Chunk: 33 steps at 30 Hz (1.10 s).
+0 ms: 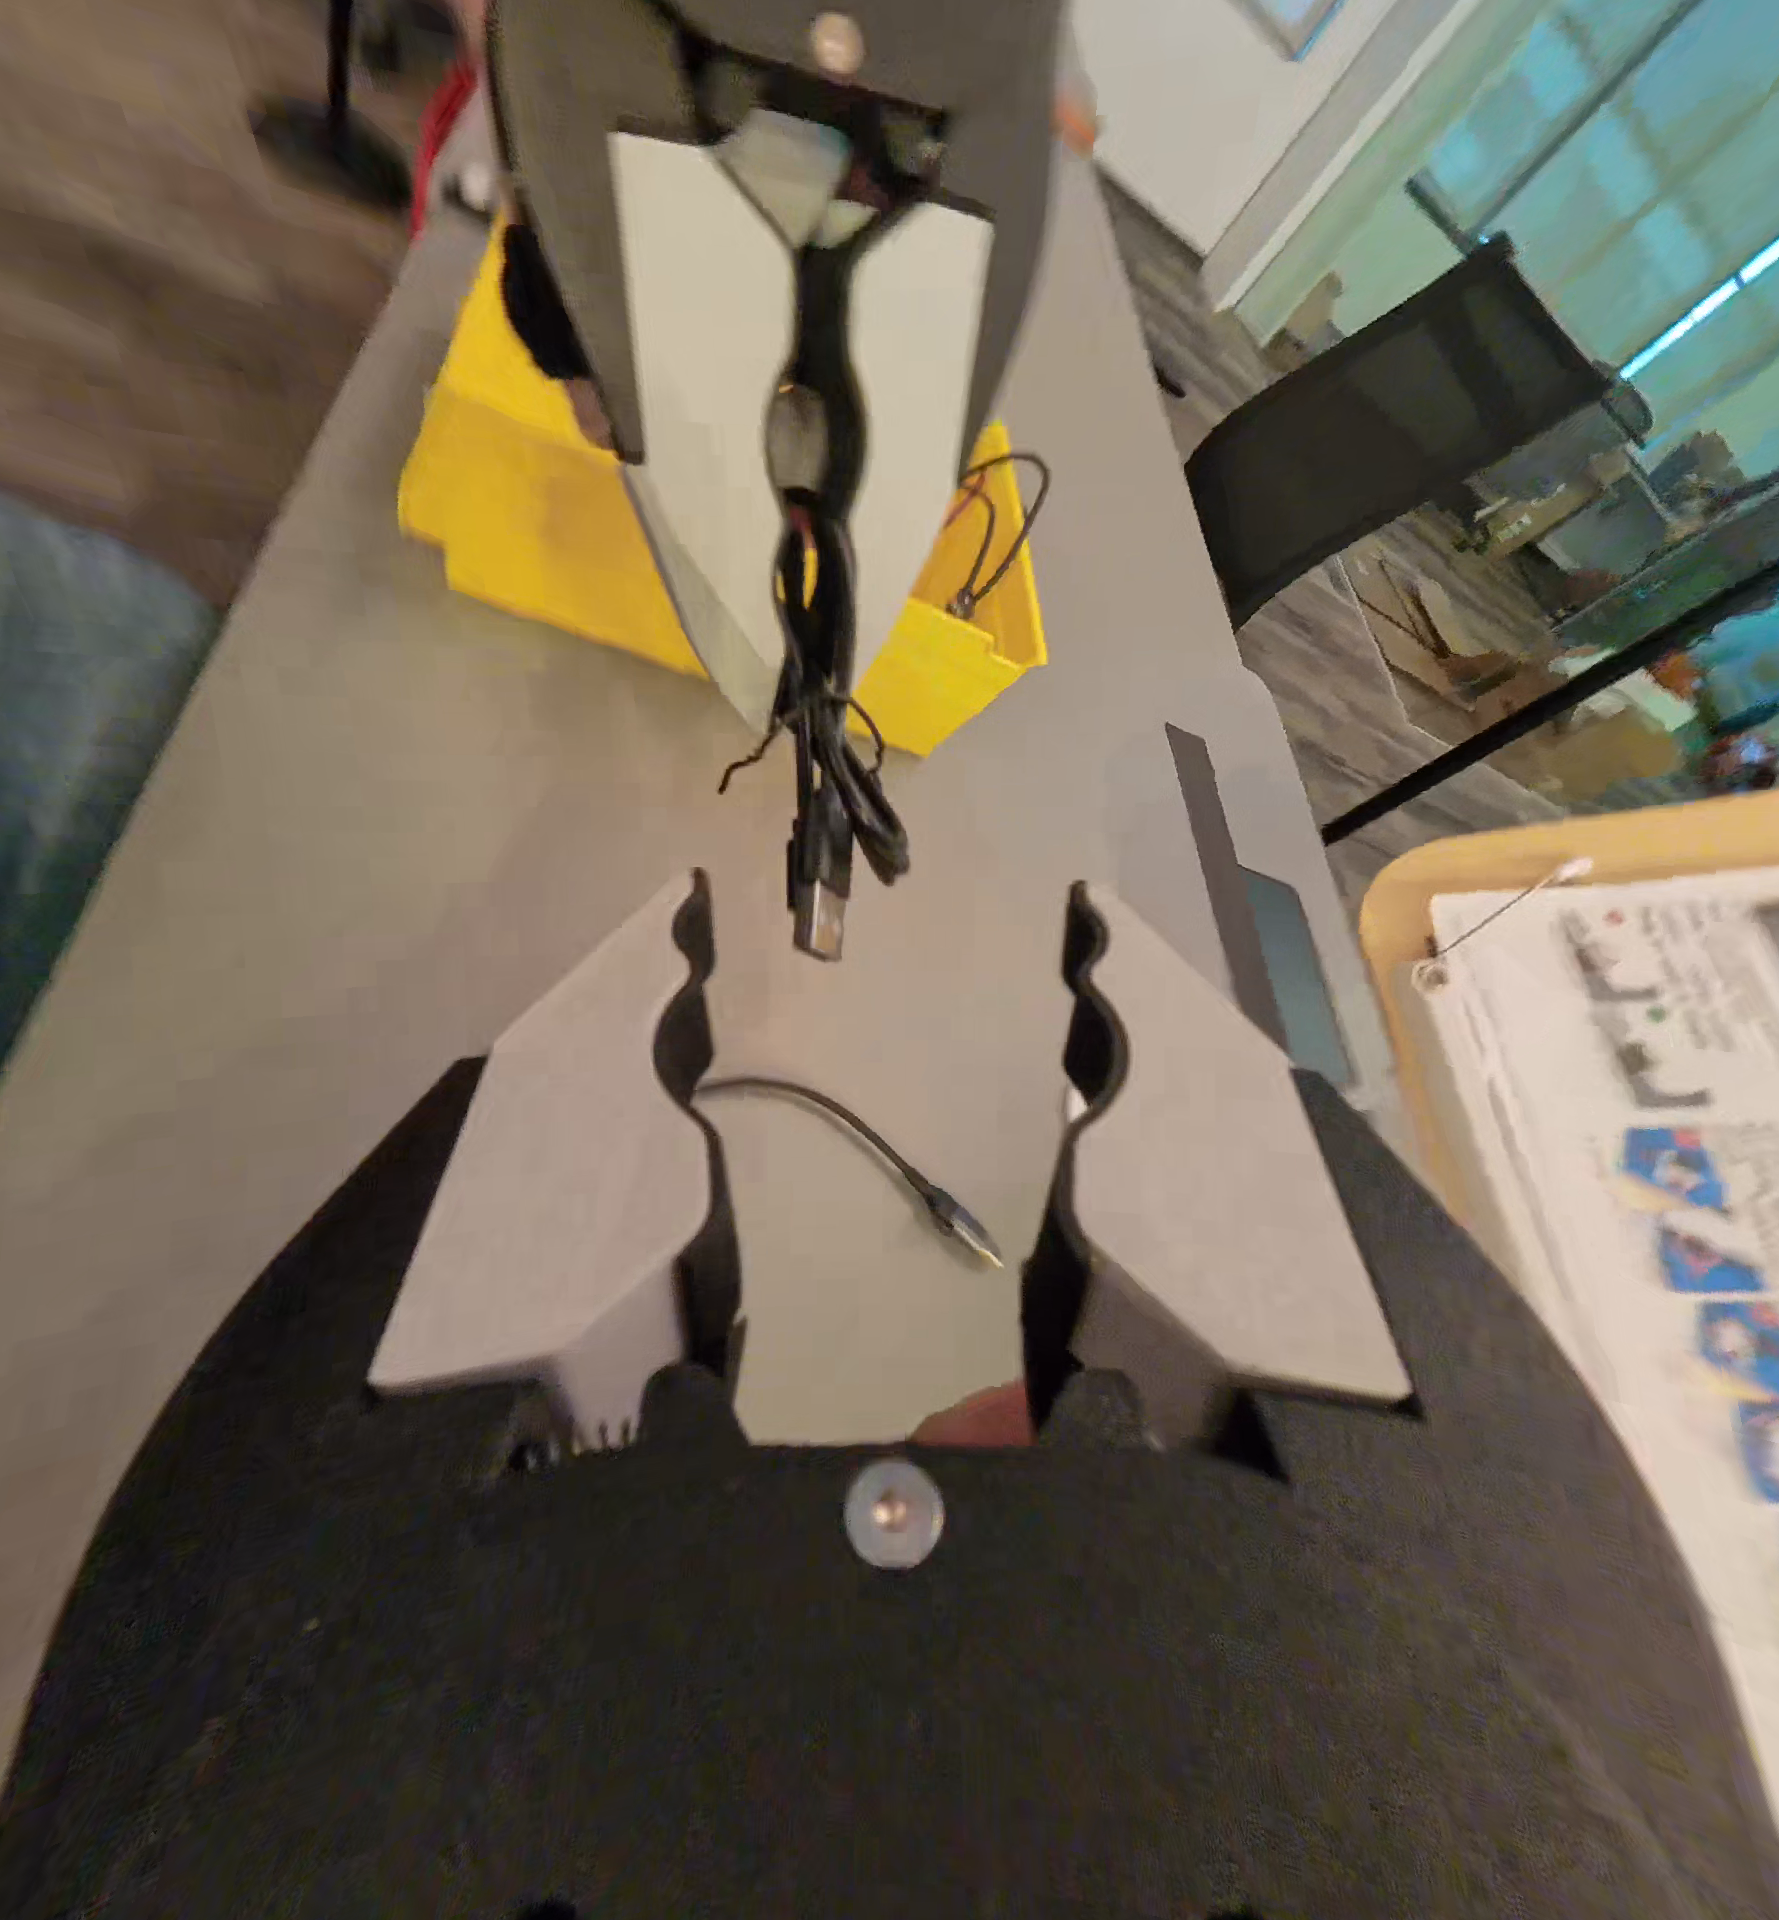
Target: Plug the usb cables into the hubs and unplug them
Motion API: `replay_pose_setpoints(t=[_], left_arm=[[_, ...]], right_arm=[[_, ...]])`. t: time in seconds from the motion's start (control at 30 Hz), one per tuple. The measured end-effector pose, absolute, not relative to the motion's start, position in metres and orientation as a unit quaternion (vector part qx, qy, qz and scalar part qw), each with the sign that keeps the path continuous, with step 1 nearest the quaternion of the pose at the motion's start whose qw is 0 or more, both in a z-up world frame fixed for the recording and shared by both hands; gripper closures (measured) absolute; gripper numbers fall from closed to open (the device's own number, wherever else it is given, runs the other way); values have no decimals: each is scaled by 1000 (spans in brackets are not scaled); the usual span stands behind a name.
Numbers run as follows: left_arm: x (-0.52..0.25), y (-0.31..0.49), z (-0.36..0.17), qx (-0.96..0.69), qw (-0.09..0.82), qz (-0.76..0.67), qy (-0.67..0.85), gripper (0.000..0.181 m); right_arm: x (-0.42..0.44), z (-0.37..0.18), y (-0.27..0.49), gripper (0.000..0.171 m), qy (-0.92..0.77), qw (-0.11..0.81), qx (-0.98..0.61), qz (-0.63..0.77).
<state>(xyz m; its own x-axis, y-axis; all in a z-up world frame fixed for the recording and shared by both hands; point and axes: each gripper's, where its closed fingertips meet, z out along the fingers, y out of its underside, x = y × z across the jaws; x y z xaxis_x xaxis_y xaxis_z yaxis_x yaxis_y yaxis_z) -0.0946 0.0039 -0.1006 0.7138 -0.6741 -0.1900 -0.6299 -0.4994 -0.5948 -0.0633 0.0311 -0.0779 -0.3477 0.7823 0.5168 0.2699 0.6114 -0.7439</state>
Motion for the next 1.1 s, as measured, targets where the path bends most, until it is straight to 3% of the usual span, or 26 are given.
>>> replay_pose_setpoints(t=[0.1, 0.27, 0.47, 0.77, 1.1], left_arm=[[-97, 4, -90, -865, 344, -50, 363, 172], [-98, 7, -76, -864, 361, -73, 342, 172], [-96, 9, -71, -865, 361, -84, 337, 172], [-90, 13, -65, -862, 369, -109, 330, 172], [-86, 14, -61, -860, 374, -119, 327, 172]], right_arm=[[-63, -77, 23, 91, -703, 421, -375, 435], [-73, -73, 30, 104, -561, 410, -399, 598], [-86, -65, 17, 104, -518, 400, -369, 661], [-94, -56, 16, 133, -486, 411, -348, 688], [-90, -53, 18, 142, -471, 404, -334, 710]])
